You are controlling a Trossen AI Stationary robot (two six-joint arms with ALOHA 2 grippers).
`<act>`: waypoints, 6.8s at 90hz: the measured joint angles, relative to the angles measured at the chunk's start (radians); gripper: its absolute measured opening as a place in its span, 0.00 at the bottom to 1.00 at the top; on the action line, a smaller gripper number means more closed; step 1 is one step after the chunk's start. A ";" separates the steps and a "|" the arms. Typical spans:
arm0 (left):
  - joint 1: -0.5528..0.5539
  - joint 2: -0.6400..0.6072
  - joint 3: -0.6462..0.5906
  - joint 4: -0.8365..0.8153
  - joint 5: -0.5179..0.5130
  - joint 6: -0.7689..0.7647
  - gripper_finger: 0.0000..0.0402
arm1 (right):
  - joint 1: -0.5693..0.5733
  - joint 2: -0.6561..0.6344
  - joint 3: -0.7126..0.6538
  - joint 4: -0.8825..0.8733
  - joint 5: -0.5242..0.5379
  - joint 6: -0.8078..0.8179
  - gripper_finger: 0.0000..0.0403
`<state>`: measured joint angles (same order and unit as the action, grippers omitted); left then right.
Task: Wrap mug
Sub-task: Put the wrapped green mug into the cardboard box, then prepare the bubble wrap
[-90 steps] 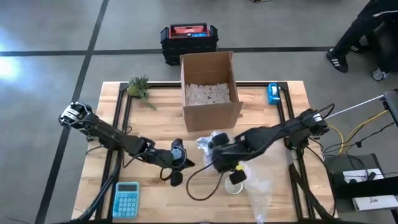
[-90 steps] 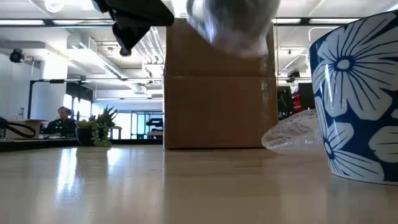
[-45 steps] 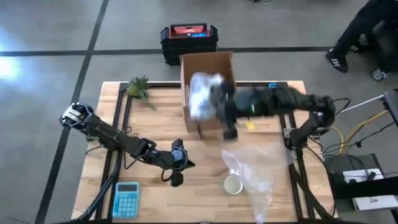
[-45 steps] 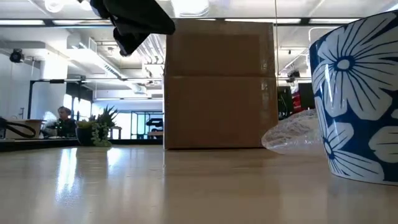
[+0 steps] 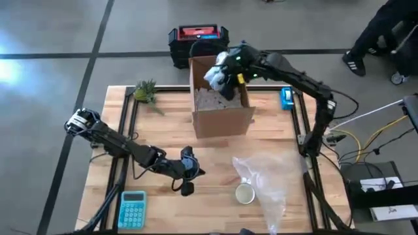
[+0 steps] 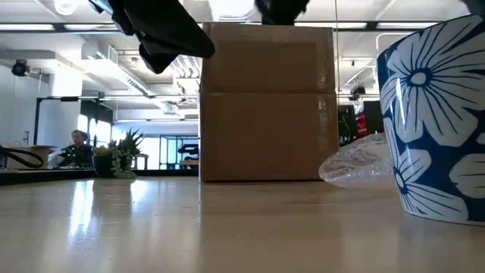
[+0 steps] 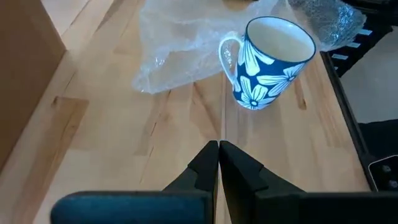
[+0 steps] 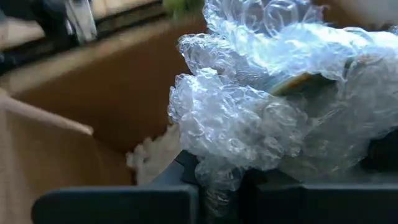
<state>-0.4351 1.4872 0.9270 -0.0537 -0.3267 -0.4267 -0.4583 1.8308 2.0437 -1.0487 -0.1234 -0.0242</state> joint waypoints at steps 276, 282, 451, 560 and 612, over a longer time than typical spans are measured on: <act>0.000 0.000 0.000 0.016 -0.003 -0.001 0.00 | 0.763 -0.188 -1.027 0.424 0.202 0.377 0.04; 0.000 0.000 0.000 0.016 -0.003 -0.001 0.00 | 0.759 -0.189 -0.984 0.420 0.202 0.333 0.03; -0.002 0.000 0.000 0.025 -0.003 -0.007 0.00 | 1.269 -0.258 -0.976 0.231 0.063 0.913 0.46; -0.002 -0.042 0.002 0.115 -0.006 0.011 0.00 | 0.956 -0.441 -0.558 -0.001 0.955 0.367 0.01; 0.024 0.057 -0.034 0.116 -0.406 0.065 0.00 | 0.942 -0.456 -0.559 0.210 0.951 0.139 0.01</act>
<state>-0.4113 1.5447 0.8928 0.0626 -0.7324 -0.3620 0.4835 1.3745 1.4849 -0.8391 0.8276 0.1150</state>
